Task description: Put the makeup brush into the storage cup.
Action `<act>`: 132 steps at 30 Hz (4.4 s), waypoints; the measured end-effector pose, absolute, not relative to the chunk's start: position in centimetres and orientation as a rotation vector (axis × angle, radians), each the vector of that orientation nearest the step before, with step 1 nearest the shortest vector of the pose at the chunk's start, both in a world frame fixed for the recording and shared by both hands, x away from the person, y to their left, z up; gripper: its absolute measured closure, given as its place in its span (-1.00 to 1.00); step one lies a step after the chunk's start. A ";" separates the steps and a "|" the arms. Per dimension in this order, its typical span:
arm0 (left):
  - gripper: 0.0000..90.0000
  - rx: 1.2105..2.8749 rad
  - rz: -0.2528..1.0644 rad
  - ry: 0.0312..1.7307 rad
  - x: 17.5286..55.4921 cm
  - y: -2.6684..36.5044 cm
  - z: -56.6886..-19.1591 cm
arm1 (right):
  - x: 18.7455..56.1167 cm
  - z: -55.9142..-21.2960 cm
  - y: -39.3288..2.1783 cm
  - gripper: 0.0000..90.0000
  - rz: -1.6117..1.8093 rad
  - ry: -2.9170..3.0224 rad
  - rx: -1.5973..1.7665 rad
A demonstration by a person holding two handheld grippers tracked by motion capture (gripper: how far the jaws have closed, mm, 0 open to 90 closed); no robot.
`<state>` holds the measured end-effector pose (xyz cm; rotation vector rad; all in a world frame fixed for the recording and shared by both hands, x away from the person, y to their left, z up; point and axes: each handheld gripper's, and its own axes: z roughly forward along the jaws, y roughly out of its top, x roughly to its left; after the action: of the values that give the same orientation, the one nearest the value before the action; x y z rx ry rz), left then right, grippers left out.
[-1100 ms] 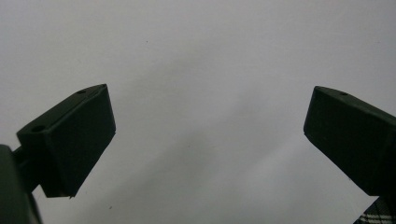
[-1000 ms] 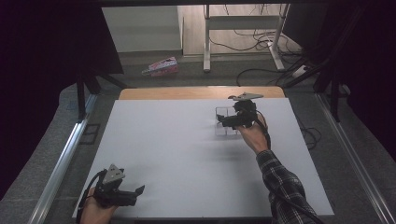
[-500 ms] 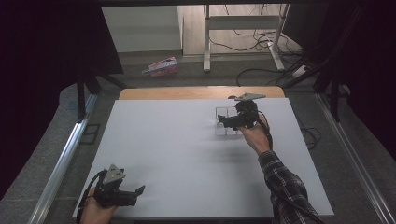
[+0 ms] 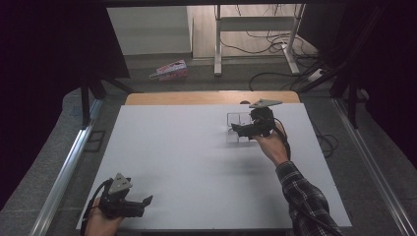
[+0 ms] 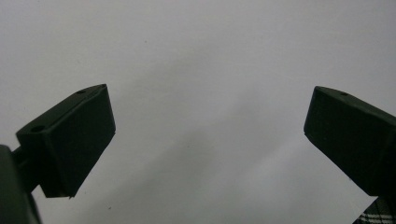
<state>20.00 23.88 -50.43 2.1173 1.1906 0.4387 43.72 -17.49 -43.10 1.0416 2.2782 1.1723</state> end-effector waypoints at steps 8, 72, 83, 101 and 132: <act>-0.95 2.115 0.442 1.188 20.0 23.9 -50.4 | 43.0 -43.0 -18.0 -0.98 1.169 2.288 1.025; -0.95 2.110 0.429 1.180 19.9 23.9 -50.3 | 37.4 -44.7 -19.6 -0.98 1.115 2.403 0.959; -0.95 2.091 0.410 1.163 19.8 24.0 -50.2 | 36.4 -44.7 -19.4 -0.99 1.119 2.419 0.943; -0.97 2.081 0.412 1.120 19.8 23.8 -50.2 | 34.8 -45.5 -19.2 -1.00 1.111 2.481 0.932; -1.00 2.077 0.439 1.135 19.8 24.0 -50.2 | 31.5 -46.0 -19.5 -1.00 1.076 2.491 0.905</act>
<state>19.78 23.99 -50.20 2.0769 1.1352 0.4387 31.51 -19.54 -45.97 0.9048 2.4907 1.0764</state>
